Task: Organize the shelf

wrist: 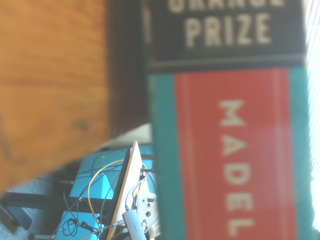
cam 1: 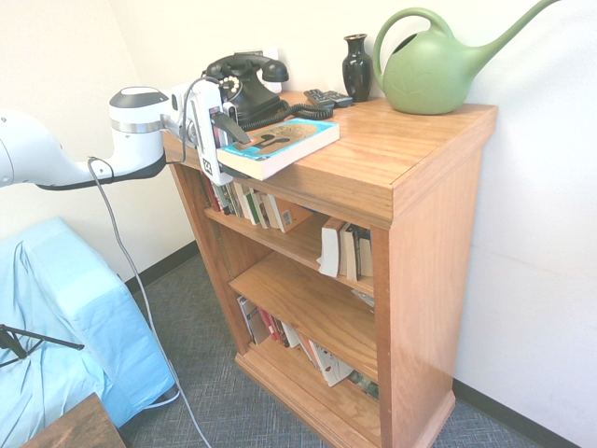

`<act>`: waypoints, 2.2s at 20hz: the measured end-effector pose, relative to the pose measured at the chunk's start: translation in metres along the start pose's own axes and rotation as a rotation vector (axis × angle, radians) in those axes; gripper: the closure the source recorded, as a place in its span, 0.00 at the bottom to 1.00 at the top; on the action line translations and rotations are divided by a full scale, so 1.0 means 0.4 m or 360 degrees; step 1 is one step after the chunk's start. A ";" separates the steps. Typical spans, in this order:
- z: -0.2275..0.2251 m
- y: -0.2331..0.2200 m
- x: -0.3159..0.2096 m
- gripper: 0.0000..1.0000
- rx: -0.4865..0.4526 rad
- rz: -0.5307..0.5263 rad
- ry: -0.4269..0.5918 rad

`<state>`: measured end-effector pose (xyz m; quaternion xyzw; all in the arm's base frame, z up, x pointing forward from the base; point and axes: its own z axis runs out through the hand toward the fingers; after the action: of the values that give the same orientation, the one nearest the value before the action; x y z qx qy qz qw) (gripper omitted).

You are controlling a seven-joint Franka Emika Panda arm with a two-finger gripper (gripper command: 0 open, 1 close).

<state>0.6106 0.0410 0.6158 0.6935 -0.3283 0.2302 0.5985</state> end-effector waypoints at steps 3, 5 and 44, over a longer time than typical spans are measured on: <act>-0.001 -0.007 -0.002 1.00 0.0003 -0.0007 0.0003; 0.000 -0.013 -0.004 1.00 0.0005 -0.0011 0.0006; -0.027 0.337 -0.188 1.00 0.1108 0.0373 -0.0363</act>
<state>0.4617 0.0561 0.6556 0.8341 -0.3721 0.3162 0.2565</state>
